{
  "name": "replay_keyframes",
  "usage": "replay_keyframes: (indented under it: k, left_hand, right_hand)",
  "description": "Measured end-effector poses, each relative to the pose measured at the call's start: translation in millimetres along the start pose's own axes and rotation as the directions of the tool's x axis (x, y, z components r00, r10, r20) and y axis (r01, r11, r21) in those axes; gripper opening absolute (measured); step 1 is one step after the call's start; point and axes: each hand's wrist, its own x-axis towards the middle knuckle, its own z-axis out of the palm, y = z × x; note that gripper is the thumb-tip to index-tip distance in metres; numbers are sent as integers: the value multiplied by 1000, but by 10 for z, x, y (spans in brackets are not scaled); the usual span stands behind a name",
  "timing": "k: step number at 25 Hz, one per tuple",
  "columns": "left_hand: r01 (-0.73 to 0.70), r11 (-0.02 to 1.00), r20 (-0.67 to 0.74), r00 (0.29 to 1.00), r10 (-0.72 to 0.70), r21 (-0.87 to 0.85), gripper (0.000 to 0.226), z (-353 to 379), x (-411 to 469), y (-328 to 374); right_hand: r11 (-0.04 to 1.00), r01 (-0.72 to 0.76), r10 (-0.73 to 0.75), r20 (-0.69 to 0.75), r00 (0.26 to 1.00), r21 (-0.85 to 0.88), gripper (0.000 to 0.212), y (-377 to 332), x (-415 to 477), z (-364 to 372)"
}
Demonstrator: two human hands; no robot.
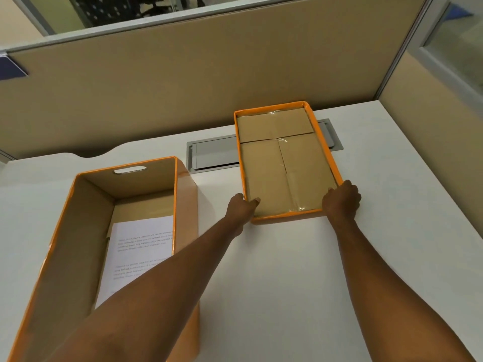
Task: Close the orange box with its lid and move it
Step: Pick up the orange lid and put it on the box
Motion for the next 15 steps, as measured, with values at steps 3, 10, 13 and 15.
replay_keyframes:
  k: [3,10,13,15]
  left_hand:
    - [-13,1000,-23,1000,13,19,31,-38,-44,-42]
    - [-63,998,-12,998,63,18,38,-263,-284,-136]
    - [-56,998,15,998,57,-28,36,-426,-519,-183]
    - [-61,997,48,997,63,-42,41,-518,-729,-167]
  right_hand:
    - [998,-57,57,-8,998,-11,31,24,-62,-29]
    - [976,-110,96,80,992,190,23,-39,-310,-347]
    - [961,-50,48,11,999,271,22,-118,-617,-594]
    - [951,7,9,-52,999,309,24,-189,-837,-773]
